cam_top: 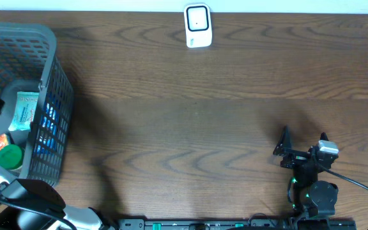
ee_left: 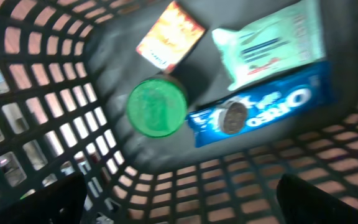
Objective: Scan the item barcode
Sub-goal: 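Reach the left gripper into the basket and grasp the green-lidded jar, then carry the jar to the scanner with the left gripper, set it down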
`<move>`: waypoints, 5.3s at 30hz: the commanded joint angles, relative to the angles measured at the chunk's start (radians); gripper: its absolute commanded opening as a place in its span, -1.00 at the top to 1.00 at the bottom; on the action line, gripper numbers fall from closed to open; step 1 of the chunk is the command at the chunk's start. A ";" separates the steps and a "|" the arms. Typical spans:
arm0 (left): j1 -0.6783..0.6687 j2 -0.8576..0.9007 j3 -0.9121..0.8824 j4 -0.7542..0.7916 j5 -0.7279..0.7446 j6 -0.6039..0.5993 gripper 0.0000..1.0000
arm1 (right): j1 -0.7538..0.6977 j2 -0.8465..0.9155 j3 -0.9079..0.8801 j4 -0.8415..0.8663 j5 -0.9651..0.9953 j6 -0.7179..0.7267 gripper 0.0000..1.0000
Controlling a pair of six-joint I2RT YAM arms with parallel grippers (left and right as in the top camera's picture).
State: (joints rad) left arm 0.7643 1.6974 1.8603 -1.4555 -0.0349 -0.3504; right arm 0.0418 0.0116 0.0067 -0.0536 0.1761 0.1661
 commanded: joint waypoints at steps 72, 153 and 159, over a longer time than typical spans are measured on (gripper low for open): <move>0.077 -0.167 -0.290 0.545 0.386 -0.297 -0.22 | -0.012 -0.006 -0.001 -0.003 0.009 -0.014 -0.99; -1.408 0.150 0.151 0.458 0.127 0.235 -0.96 | -0.012 -0.006 -0.001 -0.003 0.009 -0.014 -0.99; -1.293 -0.093 0.151 0.383 0.088 0.322 -0.95 | -0.012 -0.006 -0.001 -0.003 0.009 -0.014 -0.99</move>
State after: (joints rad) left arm -0.6033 1.7134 2.0052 -1.0252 0.1043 -0.0967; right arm 0.0418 0.0116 0.0067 -0.0536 0.1761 0.1661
